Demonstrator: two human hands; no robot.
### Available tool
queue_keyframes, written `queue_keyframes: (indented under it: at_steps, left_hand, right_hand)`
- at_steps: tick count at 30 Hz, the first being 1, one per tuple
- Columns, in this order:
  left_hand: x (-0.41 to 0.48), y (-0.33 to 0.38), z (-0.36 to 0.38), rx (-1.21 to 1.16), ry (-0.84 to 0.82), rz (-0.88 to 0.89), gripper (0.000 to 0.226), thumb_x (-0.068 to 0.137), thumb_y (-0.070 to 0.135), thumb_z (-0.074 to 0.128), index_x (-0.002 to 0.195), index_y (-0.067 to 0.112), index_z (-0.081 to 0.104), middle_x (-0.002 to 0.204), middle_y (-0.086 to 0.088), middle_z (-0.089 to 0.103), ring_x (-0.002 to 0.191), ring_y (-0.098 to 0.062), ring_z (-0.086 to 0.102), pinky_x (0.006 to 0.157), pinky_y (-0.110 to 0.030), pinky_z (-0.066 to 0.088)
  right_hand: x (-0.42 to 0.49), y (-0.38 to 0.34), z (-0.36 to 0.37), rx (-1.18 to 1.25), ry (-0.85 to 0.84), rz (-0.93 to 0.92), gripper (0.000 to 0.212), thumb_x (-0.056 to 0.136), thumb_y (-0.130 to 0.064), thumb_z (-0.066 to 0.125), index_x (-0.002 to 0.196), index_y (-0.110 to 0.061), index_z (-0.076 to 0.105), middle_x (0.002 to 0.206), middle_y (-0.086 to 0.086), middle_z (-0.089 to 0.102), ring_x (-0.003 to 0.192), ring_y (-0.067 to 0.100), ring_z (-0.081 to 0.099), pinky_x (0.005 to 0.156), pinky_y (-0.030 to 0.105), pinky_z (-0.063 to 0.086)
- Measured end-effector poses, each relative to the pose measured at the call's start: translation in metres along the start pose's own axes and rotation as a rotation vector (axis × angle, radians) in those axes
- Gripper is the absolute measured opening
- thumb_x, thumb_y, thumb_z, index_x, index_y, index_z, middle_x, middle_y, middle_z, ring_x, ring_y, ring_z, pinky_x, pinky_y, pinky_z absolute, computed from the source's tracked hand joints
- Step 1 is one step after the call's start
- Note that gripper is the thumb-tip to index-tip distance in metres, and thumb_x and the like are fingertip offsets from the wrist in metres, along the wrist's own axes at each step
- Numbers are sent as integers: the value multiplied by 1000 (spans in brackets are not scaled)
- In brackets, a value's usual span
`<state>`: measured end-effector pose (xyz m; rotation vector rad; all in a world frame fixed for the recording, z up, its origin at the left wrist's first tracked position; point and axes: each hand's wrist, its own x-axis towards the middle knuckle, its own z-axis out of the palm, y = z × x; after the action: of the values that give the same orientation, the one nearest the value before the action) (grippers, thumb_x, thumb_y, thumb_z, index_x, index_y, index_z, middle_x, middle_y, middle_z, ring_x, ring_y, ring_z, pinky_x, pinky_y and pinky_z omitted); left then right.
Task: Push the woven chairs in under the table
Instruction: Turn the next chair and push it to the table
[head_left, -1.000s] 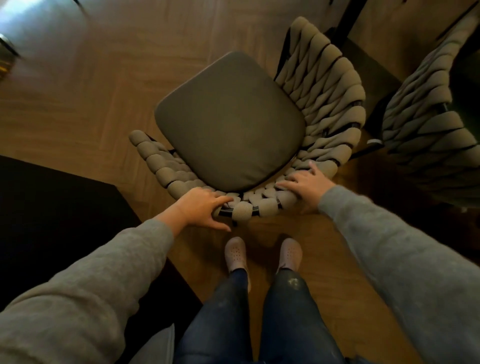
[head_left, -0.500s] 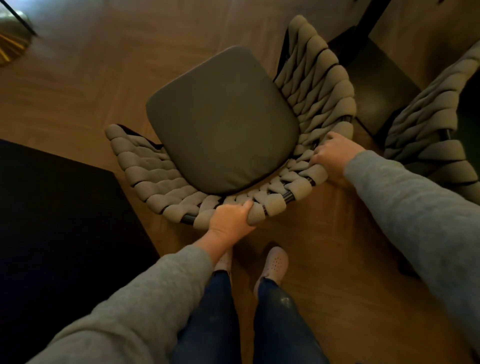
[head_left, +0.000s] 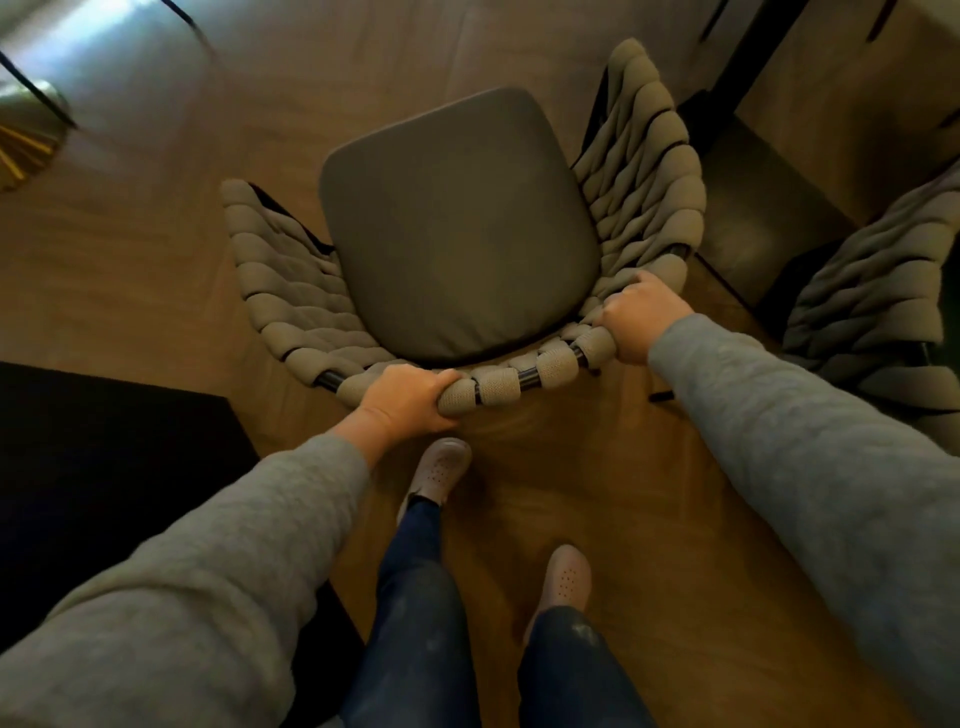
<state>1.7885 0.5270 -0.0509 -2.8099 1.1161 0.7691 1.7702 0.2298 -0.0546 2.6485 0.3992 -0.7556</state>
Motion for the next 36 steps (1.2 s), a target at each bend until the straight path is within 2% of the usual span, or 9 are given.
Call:
queue_keyframes:
  at_steps: [3, 5, 9, 12, 17, 24, 30, 36]
  left_hand:
    - [18, -31, -15, 24, 12, 48, 56, 87, 49, 61, 136, 26, 48, 118, 1, 66, 105, -18, 63, 88, -28, 47]
    - [31, -52, -24, 35, 3, 74, 55, 87, 49, 62, 135, 25, 49, 117, 1, 67, 104, -18, 64, 87, -28, 47]
    - [52, -96, -41, 50, -6, 135, 58, 85, 49, 64, 135, 22, 52, 116, -3, 68, 103, -23, 65, 87, -31, 48]
    - [59, -122, -49, 54, -18, 184, 59, 84, 48, 65, 135, 20, 53, 117, -5, 68, 102, -25, 66, 86, -33, 48]
    - [56, -144, -45, 161, -73, 277, 52, 88, 50, 58, 131, 24, 50, 116, -2, 67, 101, -21, 65, 88, -33, 51]
    - [32, -152, -36, 305, -163, 460, 53, 91, 52, 53, 136, 26, 45, 114, -2, 66, 100, -20, 64, 86, -34, 50]
    - [21, -151, -38, 369, -245, 581, 48, 89, 49, 56, 133, 30, 48, 112, 1, 65, 99, -19, 62, 85, -34, 50]
    - [40, -135, -49, 475, -268, 651, 42, 90, 45, 56, 130, 34, 47, 112, 3, 63, 100, -16, 61, 81, -29, 47]
  right_hand:
    - [22, 0, -15, 28, -13, 24, 27, 83, -41, 68, 108, -34, 62, 108, -6, 66, 112, 18, 59, 114, 47, 25]
    - [37, 0, -24, 44, 10, 48, 24, 84, -39, 67, 107, -33, 62, 107, -5, 67, 110, 17, 60, 113, 45, 28]
    - [62, -6, -48, 126, -14, 123, 16, 87, -29, 64, 103, -28, 65, 99, -2, 67, 96, 18, 64, 90, 36, 49]
    - [68, -18, -65, 197, -49, 154, 15, 91, -22, 59, 105, -25, 64, 101, 1, 66, 97, 20, 64, 83, 34, 51]
    - [53, -48, -74, 264, -75, 218, 21, 93, -21, 55, 112, -24, 63, 106, 2, 65, 99, 20, 63, 83, 34, 51]
    - [-1, -117, -72, 406, -226, 288, 26, 97, -23, 51, 122, -20, 59, 116, 5, 62, 105, 22, 60, 84, 33, 49]
    - [-39, -169, -67, 573, -306, 341, 29, 98, -22, 47, 124, -17, 56, 118, 8, 61, 108, 25, 58, 86, 35, 48]
    - [-53, -182, -56, 661, -286, 437, 30, 97, -26, 48, 125, -19, 57, 117, 7, 63, 108, 24, 59, 87, 35, 49]
